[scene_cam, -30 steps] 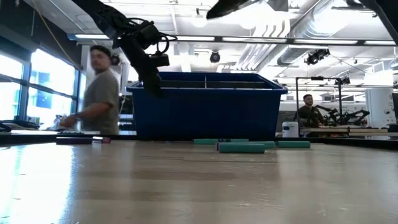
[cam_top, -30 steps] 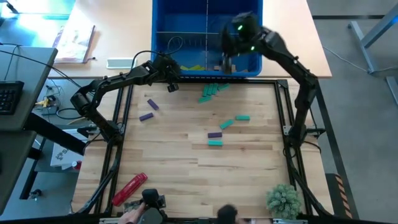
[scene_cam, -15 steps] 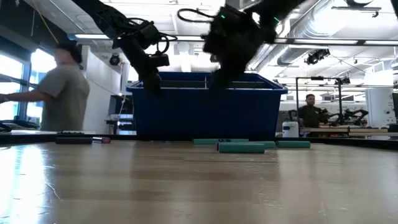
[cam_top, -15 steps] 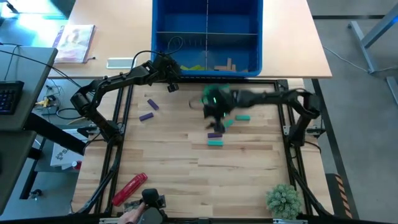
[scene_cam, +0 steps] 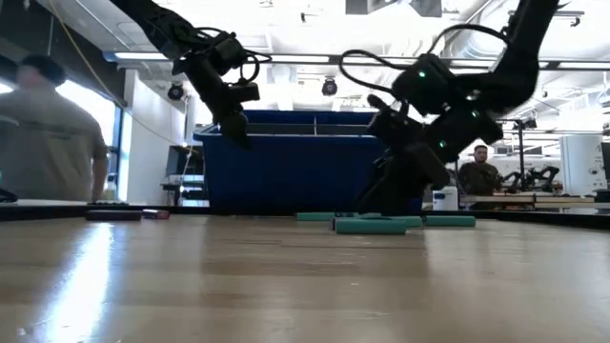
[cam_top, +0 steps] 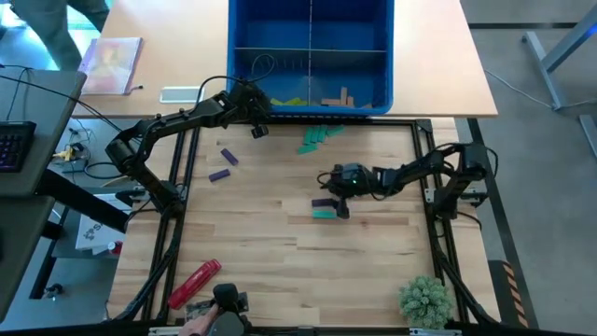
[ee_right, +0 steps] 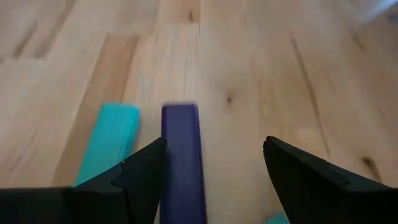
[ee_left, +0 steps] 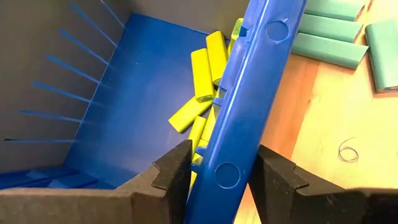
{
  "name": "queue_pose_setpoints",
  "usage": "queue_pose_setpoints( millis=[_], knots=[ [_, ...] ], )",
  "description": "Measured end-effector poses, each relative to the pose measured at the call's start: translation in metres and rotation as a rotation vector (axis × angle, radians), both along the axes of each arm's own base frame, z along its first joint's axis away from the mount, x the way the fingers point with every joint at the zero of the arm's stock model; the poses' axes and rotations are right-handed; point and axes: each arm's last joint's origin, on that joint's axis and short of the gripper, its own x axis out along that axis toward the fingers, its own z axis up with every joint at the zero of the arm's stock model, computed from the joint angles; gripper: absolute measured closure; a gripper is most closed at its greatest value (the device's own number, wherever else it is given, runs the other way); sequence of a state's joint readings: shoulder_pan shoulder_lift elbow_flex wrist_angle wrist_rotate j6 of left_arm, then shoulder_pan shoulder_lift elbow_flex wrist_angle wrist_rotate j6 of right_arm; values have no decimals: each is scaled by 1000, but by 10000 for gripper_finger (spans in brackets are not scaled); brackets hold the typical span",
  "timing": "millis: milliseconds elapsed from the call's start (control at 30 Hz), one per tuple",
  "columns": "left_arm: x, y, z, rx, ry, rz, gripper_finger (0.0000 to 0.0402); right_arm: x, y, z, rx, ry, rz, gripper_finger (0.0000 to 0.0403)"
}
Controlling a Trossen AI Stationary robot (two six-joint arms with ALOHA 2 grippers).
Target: Sort blocks
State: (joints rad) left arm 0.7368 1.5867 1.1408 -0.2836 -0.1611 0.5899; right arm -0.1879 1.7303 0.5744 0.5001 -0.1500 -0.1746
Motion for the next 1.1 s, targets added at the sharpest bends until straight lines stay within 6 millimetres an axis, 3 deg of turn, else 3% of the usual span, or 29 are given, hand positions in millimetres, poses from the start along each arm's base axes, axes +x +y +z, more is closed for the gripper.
queue_pose_setpoints(
  millis=[333,667,833,1033,1100],
  knots=[
    [0,0,0,-1,-4,-1,277,-4,1,-30,-15,-24,47,151],
    [0,0,0,-3,-2,0,277,-3,-10,-31,10,0,-27,157],
    [0,0,0,-3,-2,0,277,-4,-11,-31,9,8,-47,207],
    [0,0,0,-4,-2,0,277,-3,-12,-31,1,9,-70,312],
    [0,0,0,-4,-2,0,277,0,-13,-27,17,1,-85,318]
  ],
)
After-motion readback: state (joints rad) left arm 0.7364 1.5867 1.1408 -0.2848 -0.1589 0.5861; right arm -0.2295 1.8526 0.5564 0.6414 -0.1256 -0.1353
